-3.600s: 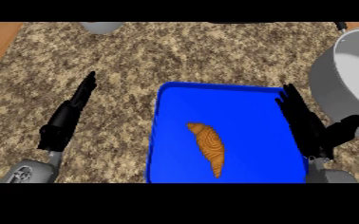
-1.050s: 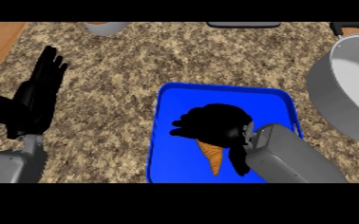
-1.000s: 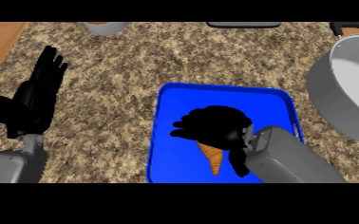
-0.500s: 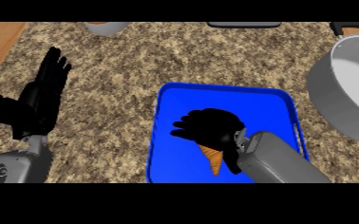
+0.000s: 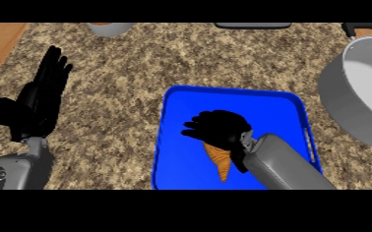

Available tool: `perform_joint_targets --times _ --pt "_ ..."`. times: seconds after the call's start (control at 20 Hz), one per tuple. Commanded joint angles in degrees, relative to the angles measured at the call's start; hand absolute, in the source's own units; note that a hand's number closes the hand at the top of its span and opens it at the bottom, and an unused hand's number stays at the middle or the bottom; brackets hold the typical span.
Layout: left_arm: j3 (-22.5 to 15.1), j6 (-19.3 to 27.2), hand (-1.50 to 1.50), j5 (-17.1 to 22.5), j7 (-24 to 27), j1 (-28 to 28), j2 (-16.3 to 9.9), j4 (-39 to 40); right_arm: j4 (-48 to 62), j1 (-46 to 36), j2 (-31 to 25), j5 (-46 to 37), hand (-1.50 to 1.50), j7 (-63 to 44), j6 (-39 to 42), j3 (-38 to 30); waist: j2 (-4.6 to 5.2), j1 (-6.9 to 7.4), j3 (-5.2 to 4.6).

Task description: Pick the croissant from the tray and place it in the pot

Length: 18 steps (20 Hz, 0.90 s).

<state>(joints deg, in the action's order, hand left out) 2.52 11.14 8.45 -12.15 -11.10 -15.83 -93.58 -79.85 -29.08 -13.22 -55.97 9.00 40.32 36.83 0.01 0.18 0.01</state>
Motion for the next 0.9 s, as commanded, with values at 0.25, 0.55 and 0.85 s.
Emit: perform_joint_targets --times 0.25,0.55,0.85 --pt "0.7 -0.7 0.00 -0.9 -3.1 1.6 0.5 -4.3 4.3 -2.8 0.8 -6.5 1.50 10.1 -4.3 3.0 -0.03 0.34 0.01" --pt "3.0 -2.0 0.00 -1.3 -2.9 -0.1 0.4 -1.7 9.3 -1.7 1.2 -10.3 1.50 15.6 -7.4 0.3 0.01 0.08 0.00" --pt "3.5 -2.5 0.00 -1.5 0.6 1.3 1.1 0.2 4.7 6.6 4.4 -9.0 1.50 4.1 -9.1 -6.5 -0.25 -1.29 -0.02"
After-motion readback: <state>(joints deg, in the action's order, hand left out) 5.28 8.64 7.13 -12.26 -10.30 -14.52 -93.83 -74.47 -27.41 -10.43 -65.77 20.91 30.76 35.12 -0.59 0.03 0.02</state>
